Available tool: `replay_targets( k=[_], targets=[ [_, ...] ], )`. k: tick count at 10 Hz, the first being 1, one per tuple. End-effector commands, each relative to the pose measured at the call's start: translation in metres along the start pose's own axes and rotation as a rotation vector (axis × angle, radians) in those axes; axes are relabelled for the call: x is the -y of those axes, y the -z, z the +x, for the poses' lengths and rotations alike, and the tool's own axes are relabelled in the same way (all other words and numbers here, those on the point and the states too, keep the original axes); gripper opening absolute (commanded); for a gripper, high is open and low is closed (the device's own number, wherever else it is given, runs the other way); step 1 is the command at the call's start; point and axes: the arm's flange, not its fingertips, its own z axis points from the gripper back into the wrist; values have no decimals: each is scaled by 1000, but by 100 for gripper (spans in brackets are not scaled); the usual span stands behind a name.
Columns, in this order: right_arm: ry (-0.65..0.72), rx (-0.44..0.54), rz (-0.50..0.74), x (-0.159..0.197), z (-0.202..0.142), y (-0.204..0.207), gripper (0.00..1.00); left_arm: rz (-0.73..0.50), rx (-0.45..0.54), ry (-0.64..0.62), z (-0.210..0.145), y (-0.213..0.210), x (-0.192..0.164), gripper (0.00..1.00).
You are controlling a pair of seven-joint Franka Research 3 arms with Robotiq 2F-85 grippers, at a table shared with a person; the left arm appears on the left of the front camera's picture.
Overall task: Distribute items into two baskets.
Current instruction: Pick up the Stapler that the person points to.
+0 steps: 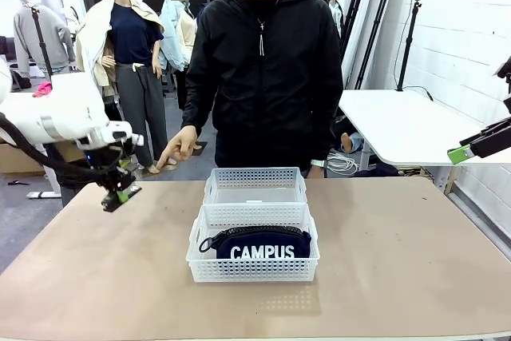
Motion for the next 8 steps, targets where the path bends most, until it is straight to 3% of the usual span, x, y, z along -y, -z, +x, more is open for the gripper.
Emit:
replay_targets(
  k=[1,6,8],
  targets=[
    [7,11,12,-1,1,2,100,33,27,-44,-15,-46,1,0],
    [7,11,12,-1,1,2,100,109,-74,-65,-69,-111,-7,0],
    [7,11,12,-1,1,2,100,132,-58,-41,-87,-130,1,0]
  ],
)
